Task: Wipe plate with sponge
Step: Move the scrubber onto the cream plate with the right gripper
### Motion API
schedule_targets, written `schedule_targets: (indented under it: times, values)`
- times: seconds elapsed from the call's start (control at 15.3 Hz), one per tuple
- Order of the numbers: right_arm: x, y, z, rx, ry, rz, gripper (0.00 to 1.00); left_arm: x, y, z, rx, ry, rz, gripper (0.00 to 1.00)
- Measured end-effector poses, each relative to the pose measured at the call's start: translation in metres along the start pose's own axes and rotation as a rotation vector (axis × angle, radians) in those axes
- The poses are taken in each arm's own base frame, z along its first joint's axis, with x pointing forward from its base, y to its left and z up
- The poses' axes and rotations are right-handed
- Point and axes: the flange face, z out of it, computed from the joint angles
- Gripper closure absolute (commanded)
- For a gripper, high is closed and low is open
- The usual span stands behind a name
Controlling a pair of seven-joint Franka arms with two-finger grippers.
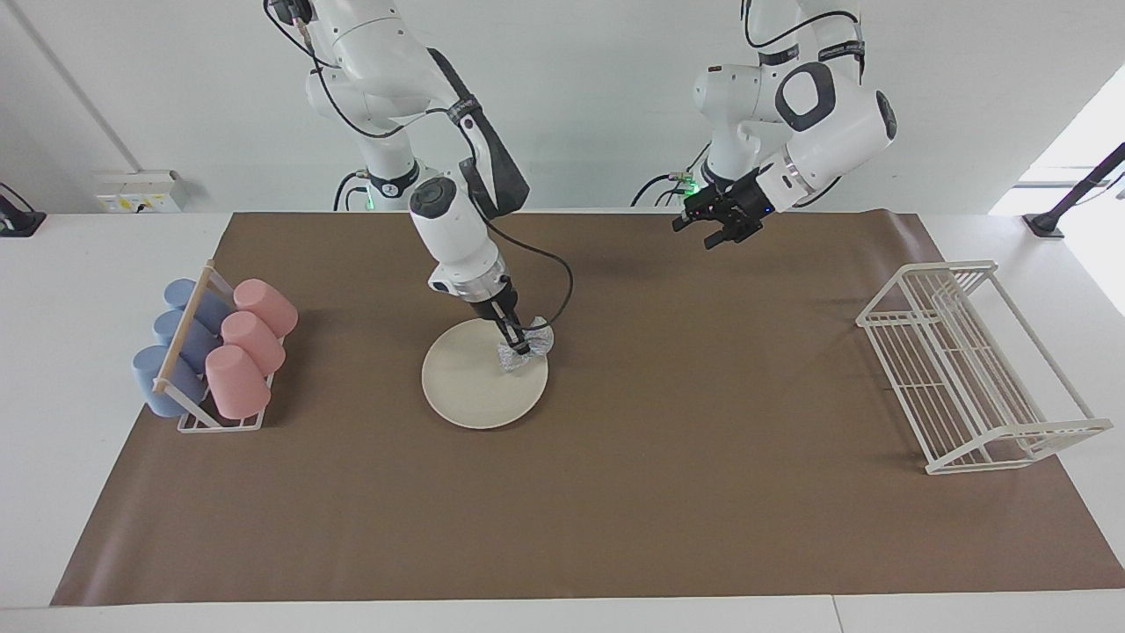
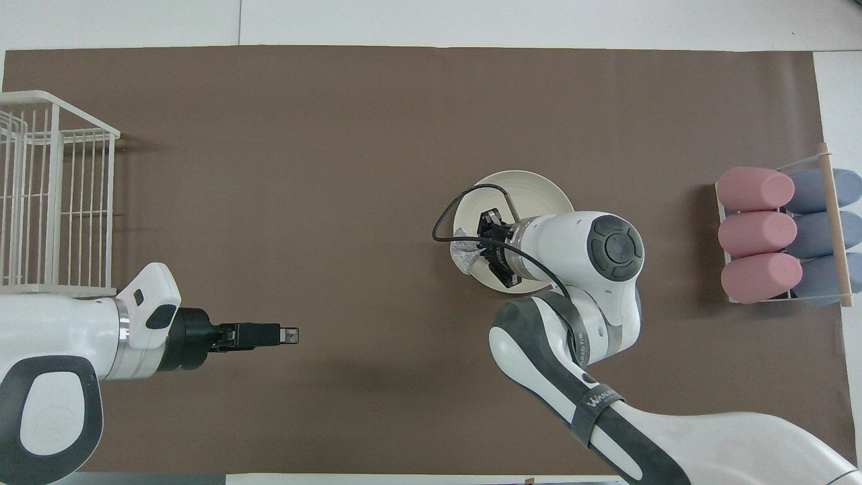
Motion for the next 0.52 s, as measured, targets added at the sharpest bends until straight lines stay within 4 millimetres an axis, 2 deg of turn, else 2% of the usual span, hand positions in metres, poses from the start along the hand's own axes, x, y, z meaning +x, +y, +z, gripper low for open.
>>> schedule_targets:
  times: [0.2,0.33,0.52]
  values:
    - [0.024,0.005,0.014,0.014,0.007,-0.058,1.00,0.002,-0.021,-0.010,0.132,-0.002,0.032,0.00]
    - [0.045,0.003,0.009,0.028,0.018,-0.127,1.00,0.002,-0.028,-0.012,0.204,-0.010,0.043,0.00]
    - [0.088,0.004,-0.001,0.040,0.039,-0.193,1.00,0.002,-0.032,-0.013,0.268,-0.014,0.034,0.00]
